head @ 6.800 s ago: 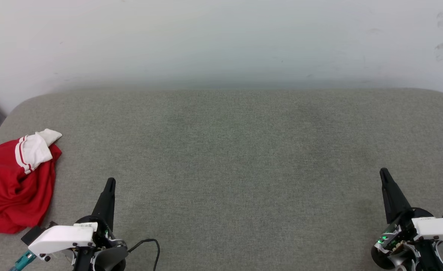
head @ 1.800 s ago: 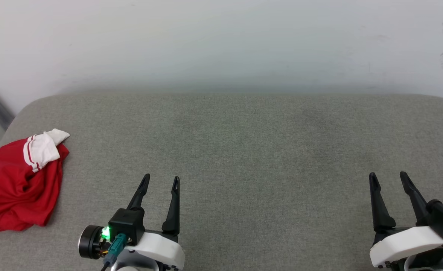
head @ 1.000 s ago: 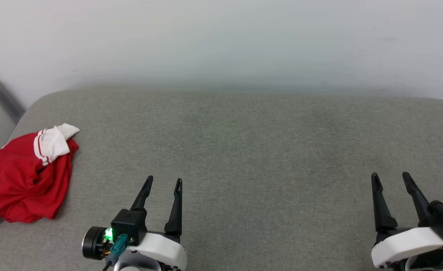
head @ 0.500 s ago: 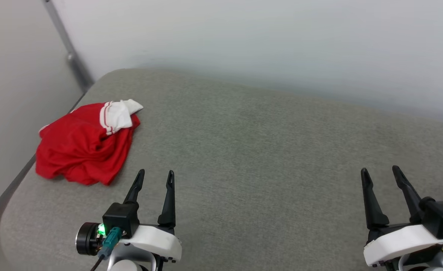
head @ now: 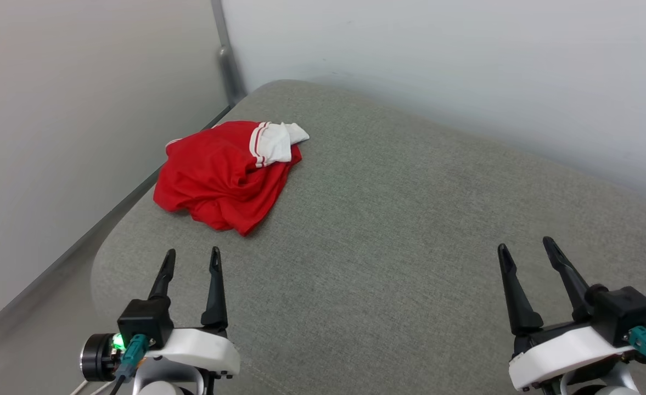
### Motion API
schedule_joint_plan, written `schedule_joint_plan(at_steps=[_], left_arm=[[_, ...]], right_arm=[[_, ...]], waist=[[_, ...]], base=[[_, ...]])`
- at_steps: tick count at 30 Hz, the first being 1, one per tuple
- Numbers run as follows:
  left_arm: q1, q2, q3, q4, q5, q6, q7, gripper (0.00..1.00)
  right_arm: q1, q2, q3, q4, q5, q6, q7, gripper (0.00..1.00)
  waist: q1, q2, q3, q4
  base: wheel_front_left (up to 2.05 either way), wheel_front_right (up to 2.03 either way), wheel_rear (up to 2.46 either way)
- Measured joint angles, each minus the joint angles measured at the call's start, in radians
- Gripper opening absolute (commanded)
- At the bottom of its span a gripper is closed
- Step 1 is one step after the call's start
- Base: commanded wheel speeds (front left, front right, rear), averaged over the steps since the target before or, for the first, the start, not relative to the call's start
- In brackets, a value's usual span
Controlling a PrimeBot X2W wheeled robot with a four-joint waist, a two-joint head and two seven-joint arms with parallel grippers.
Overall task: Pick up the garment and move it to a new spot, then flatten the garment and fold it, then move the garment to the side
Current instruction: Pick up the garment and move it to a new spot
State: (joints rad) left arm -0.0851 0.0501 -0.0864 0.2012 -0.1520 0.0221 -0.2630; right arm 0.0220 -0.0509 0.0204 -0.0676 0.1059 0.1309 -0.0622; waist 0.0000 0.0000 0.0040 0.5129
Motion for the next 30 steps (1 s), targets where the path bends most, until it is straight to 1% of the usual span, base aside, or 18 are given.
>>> schedule_joint_plan(at_steps=[4, 9, 16, 20, 21, 22, 23, 25, 28, 29, 30], left_arm=[[0.010, 0.001, 0.024, -0.018, 0.001, 0.005, 0.000, 1.00], [0.017, 0.000, 0.032, -0.029, 0.001, 0.007, 0.000, 1.00], [-0.003, 0.000, 0.031, -0.007, 0.007, 0.004, 0.000, 1.00], [-0.122, 0.006, 0.026, 0.056, 0.006, -0.030, 0.000, 1.00], [-0.122, 0.006, 0.026, 0.056, 0.006, -0.030, 0.000, 1.00], [-0.189, 0.016, 0.032, 0.088, -0.003, -0.039, 0.000, 1.00], [-0.189, 0.016, 0.032, 0.088, -0.003, -0.039, 0.000, 1.00], [-0.268, 0.030, 0.049, 0.114, -0.020, -0.043, 0.013, 1.00], [-0.402, 0.058, 0.076, 0.149, -0.057, -0.063, 0.072, 1.00], [-0.483, 0.087, 0.091, 0.169, -0.070, -0.071, 0.129, 1.00], [-0.483, 0.087, 0.091, 0.169, -0.070, -0.071, 0.129, 1.00]], right_arm=[[-0.022, 0.000, 0.019, 0.002, 0.000, 0.000, 0.002, 1.00], [-0.040, 0.000, 0.028, 0.007, -0.002, 0.000, 0.002, 1.00], [-0.045, 0.000, 0.024, 0.009, -0.011, 0.000, 0.003, 1.00], [-0.053, 0.000, 0.010, -0.028, -0.045, 0.000, 0.020, 1.00], [-0.053, 0.000, 0.010, -0.028, -0.045, 0.000, 0.020, 1.00], [-0.073, 0.000, 0.015, -0.051, -0.062, 0.000, 0.035, 1.00], [-0.073, 0.000, 0.015, -0.051, -0.062, 0.000, 0.035, 1.00], [-0.101, 0.000, 0.024, -0.072, -0.082, 0.000, 0.048, 1.00], [-0.138, -0.012, 0.036, -0.103, -0.090, 0.000, 0.064, 1.00], [-0.163, -0.027, 0.037, -0.121, -0.089, 0.000, 0.073, 1.00], [-0.163, -0.027, 0.037, -0.121, -0.089, 0.000, 0.073, 1.00]], waist=[[0.0000, 0.0000, 0.015, 0.014], [0.0000, 0.0000, 0.025, 0.019], [0.0000, 0.0000, 0.033, 0.021], [0.0000, 0.0000, 0.065, 0.021], [0.0000, 0.0000, 0.065, 0.021], [0.0000, 0.0000, 0.085, 0.016], [0.0000, 0.0000, 0.085, 0.016], [0.0001, 0.0000, 0.112, 0.003], [0.0001, 0.0000, 0.161, -0.028], [0.0001, 0.0000, 0.194, -0.052], [0.0001, 0.0000, 0.194, -0.052]], base=[[0.00, 0.00, 0.00], [0.00, 0.00, 0.00], [0.00, 0.00, 0.00], [0.00, 0.00, 0.00], [0.00, 0.00, 0.00], [0.00, 0.00, 0.00], [0.00, 0.00, 0.00], [0.00, 0.00, 0.00], [0.00, 0.00, 0.00], [0.00, 0.00, 0.00], [0.00, 0.00, 0.00]])
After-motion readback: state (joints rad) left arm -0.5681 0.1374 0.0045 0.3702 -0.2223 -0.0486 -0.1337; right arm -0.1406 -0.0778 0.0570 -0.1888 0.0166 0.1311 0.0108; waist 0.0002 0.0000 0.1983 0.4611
